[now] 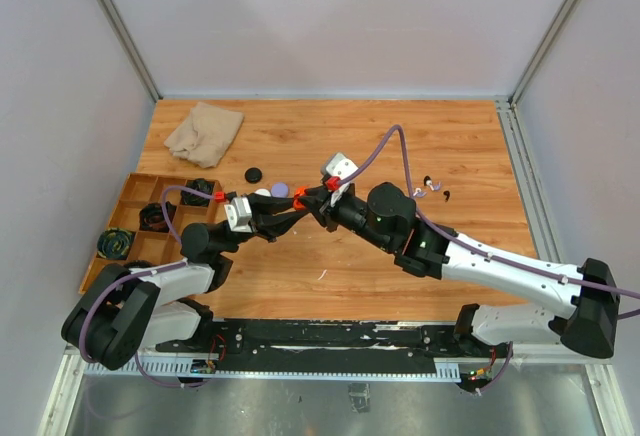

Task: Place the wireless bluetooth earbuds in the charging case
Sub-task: Place the earbud in the charging case.

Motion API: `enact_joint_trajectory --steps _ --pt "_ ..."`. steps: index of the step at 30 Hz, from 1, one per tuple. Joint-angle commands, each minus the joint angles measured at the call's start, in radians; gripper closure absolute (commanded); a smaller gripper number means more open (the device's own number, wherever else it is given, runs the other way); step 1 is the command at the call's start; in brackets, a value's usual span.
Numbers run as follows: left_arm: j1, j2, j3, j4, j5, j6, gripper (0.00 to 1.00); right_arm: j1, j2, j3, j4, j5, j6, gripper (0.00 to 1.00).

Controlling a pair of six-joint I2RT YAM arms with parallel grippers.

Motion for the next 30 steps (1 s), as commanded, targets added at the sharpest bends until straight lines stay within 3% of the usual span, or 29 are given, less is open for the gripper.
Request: enact_joint_trajectory --steps 1,8,24,30 --pt "-0.006 -0.011 0.014 0.106 -0.014 -0.016 1.0 0.028 0.012 0.005 0.032 0.02 -0.022 0.87" --pt "-0.006 -0.013 0.016 0.113 -0.019 -0.039 1.0 0.029 0.025 0.006 0.026 0.014 -0.036 0.86" --pt "-0.006 -0.014 -0.006 0.074 -0.025 -0.066 1.0 0.03 0.026 0.024 0.009 -0.028 -0.089 0.63" --pt "-0.006 0.005 -0.021 0.071 0.007 -0.065 1.0 0.013 0.0 0.062 -0.097 -0.086 -0.175 0.48"
